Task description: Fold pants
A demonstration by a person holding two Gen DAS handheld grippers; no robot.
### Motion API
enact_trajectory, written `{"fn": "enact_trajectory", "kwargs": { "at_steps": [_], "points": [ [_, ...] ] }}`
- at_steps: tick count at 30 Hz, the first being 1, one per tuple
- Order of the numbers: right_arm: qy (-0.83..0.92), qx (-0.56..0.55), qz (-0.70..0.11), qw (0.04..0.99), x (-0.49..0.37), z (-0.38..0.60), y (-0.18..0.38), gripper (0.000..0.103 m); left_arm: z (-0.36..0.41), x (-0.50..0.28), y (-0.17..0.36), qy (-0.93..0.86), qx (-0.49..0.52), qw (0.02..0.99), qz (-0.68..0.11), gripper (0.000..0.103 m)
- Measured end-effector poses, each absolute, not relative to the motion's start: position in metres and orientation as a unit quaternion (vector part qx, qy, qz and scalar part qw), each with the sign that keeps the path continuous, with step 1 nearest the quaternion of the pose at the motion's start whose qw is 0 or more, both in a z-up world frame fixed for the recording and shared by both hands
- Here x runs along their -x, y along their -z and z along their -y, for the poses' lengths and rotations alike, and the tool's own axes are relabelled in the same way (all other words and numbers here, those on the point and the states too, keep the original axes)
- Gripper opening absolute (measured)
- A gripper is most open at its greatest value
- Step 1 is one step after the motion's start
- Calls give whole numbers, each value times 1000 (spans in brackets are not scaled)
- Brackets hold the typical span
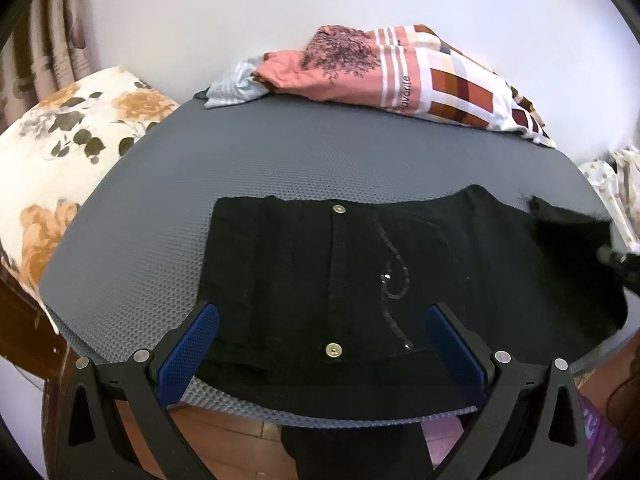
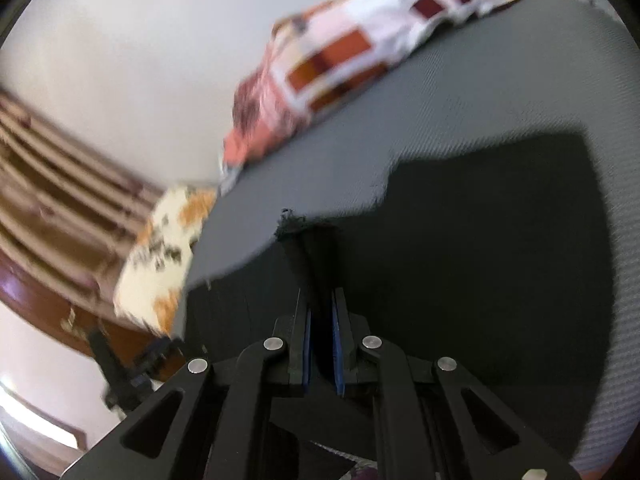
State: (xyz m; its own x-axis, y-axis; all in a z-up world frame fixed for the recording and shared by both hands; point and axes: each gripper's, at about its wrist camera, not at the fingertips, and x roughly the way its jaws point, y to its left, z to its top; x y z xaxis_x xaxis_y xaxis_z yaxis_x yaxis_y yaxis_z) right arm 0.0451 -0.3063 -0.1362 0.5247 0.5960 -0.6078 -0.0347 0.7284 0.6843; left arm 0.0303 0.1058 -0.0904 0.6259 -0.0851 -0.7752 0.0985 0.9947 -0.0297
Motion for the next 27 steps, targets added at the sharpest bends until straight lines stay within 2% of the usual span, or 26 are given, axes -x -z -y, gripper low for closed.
{"fn": "enact_trajectory", "kwargs": {
  "at_steps": [7, 16, 27],
  "points": [
    [-205, -277, -477, 809, -29, 275, 156, 10, -94, -30, 101, 69, -14, 892, -447, 103],
    [-215, -219, -485, 819, -20, 254, 155, 10, -82, -30, 108, 83, -26, 885, -458, 103],
    [-214, -47, -480, 849, -3, 214, 154, 11, -77, -32, 117, 96, -30, 874, -476, 103]
  ]
}}
